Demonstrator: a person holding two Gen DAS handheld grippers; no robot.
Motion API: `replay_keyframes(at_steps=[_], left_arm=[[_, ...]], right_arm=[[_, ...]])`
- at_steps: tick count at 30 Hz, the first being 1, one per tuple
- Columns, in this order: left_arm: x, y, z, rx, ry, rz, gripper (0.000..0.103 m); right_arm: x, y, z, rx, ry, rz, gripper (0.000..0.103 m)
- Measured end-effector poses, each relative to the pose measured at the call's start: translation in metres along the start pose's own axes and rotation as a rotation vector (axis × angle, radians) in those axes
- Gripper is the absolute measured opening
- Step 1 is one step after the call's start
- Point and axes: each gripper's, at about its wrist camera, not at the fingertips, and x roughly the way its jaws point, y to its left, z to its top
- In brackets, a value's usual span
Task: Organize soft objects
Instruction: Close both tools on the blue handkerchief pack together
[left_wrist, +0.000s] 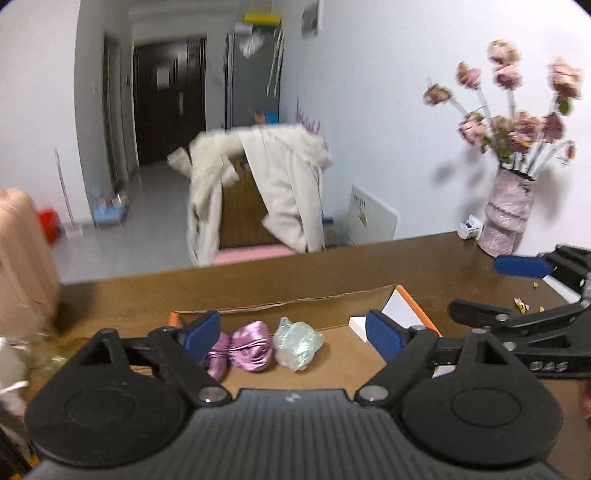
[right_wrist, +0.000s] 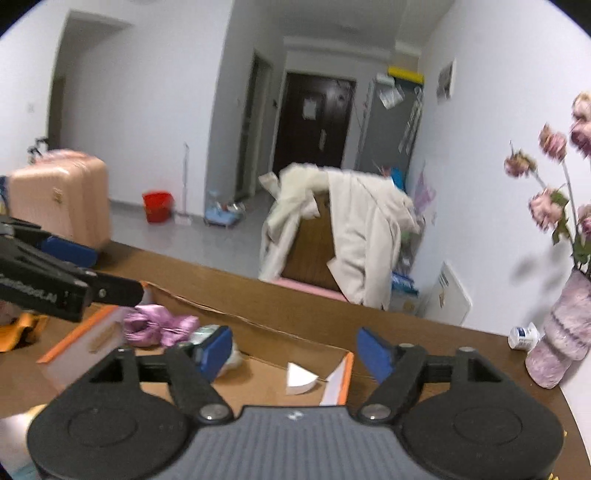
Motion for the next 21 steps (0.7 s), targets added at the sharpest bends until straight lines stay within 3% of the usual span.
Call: replay_keyframes(at_steps=[4,10,14,21], left_arm=[[-0.075,-0.010,-0.047,0.042,-0.127,-0.013,0.097],[-0.147,-0.025,-0.126,0.080,-0.236,0.023,0.102],[-0.169,-0.028,-0.167,0.021,-0.203,0.026,0.102],[-0.196,-0.029,-0.216,0.027,-0.218,0.018,0.103]], right_arm=[[-0.066,0.022,-0.033,0.018,-0.065,0.068,0.089],[-0.133,0.050,-0.102,0.123,-0.065,0.175,0.092],[-0.160,0.071,-0.142,0.096,-0.068,0.104,0.092],[-0.188,0.083,-0.194,0.209,-0.041,0.026,0.092]])
